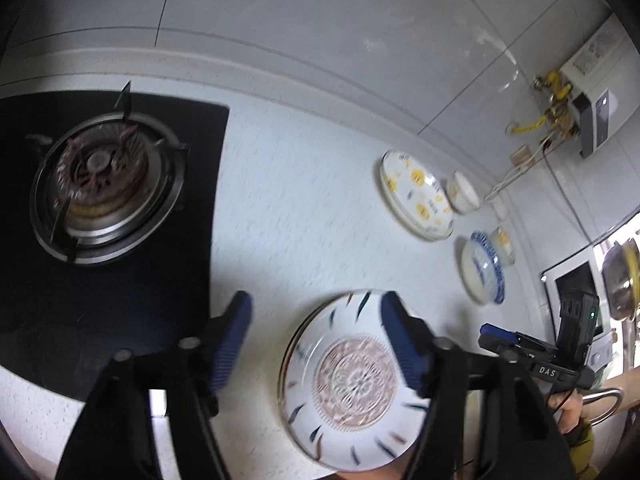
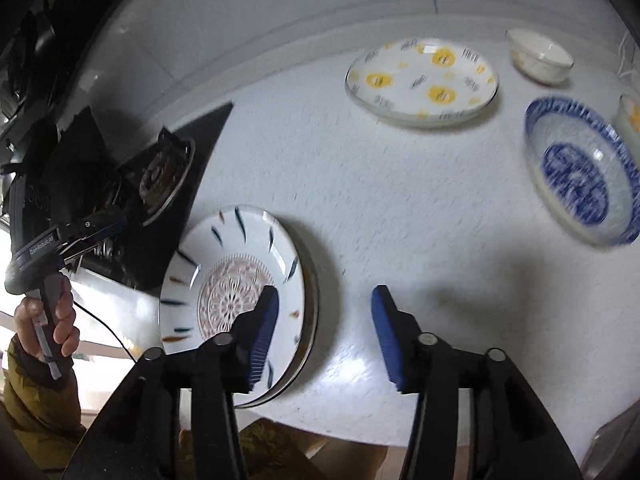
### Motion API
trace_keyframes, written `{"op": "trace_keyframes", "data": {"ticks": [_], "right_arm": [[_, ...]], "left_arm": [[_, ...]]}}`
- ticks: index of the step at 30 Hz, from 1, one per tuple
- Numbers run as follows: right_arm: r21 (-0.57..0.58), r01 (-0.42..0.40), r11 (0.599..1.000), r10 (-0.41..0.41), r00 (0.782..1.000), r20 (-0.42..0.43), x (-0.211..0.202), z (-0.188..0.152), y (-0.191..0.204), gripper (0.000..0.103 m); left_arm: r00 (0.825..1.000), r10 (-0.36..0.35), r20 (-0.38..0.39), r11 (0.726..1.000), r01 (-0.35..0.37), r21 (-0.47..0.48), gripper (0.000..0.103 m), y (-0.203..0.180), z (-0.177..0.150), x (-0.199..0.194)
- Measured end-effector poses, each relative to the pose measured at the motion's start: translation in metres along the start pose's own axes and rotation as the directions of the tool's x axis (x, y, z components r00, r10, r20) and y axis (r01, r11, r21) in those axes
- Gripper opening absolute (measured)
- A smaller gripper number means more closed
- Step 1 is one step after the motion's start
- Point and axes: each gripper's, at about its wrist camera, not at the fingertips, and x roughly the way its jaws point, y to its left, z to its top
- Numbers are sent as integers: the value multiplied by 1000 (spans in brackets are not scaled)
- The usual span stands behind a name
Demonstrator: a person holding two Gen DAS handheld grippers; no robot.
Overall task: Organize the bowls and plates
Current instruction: 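Move both grippers to the second bear plate and close on its rim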
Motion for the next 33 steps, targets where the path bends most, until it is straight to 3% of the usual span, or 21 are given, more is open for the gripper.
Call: {"op": "trace_keyframes", "data": {"ticks": [5,8,12,17,27,33], "right_arm": [[34,26,999,-29,993,112,-29,56,-37,74],[67,28,997,-36,991,127,-28,94,-63,81],[104,17,994,-27,995,93,-7,141,-99,83],[143,31,989,-34,999,21,35,187,-138,83],[117,40,992,-26,993,-119,103,224,-160,83],[83,50,995,-36,985,-169,128,233,-163,83]], "left_arm": [[999,-54,-10,998,54,38,78,-27,43,24],[998,-54,-31,995,56,78,80,-48,67,53],[994,-54,-98,991,65,115,80,-74,97,109],[986,-47,-163,994,62,93,80,-94,125,174],[954,-78,-289,997,83,7,80,-99,154,278],[931,-72,-359,997,64,-33,71,-96,157,313]]}}
